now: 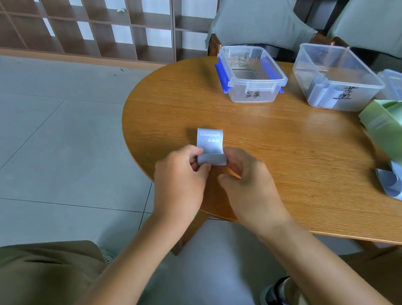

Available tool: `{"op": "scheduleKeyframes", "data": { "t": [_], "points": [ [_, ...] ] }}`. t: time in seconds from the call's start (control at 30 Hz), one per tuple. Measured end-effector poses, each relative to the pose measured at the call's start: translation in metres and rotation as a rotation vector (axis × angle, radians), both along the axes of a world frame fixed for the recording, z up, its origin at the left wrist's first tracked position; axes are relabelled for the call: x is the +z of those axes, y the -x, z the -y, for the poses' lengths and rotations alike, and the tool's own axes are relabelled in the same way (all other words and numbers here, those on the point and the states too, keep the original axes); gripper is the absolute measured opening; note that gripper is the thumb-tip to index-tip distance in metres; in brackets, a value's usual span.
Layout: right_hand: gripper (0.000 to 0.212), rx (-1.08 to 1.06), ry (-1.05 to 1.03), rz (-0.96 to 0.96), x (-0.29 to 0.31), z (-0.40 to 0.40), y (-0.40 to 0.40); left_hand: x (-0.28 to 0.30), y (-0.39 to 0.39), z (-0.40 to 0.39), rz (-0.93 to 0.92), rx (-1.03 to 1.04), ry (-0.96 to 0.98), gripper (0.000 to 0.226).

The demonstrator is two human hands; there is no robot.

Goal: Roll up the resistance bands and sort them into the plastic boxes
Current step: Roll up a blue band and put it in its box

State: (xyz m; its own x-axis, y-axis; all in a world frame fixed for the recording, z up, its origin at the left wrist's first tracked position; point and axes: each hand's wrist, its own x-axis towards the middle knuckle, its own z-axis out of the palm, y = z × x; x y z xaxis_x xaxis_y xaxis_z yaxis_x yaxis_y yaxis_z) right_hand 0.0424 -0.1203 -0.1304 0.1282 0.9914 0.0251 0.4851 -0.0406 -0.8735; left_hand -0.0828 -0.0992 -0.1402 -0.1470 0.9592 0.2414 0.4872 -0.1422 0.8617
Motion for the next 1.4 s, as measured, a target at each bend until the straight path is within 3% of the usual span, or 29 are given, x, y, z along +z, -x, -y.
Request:
{"op": "scheduleKeyframes", "data": {
  "t": [0.27,0.6,0.77,1.07,1.17,1.27,1.4],
  "points": [
    [0.049,0.05,-0.037,0.12,0.006,0.012,-0.003,-0.006,-0.001,-0.001,-0.077,-0.014,-0.015,0.015],
    [0.046,0.098,-0.308,0.265,-0.005,0.018,0.001,-0.002,0.001,-0.001,-0.073,-0.004,-0.023,0.018],
    [0.044,0.089,-0.296,0.337,-0.014,0.016,-0.003,-0.003,0.002,-0.002,-0.069,-0.025,-0.025,0.018],
    [0.048,0.061,-0.342,0.676,-0.02,0.014,-0.004,-0.012,0.003,-0.01,-0.284,-0.069,-0.178,0.009],
    [0.048,0.065,-0.338,0.724,-0.019,0.006,-0.009,-0.015,0.005,-0.016,-0.381,-0.046,-0.259,0.015],
    [0.048,0.074,-0.326,0.752,-0.019,-0.005,-0.014,-0.016,0.007,-0.018,-0.377,-0.049,-0.197,0.026],
    [0.053,0.095,-0.31,0.733,-0.017,-0.019,-0.02,-0.014,0.005,-0.015,-0.421,-0.032,-0.289,0.018]
  ]
}}
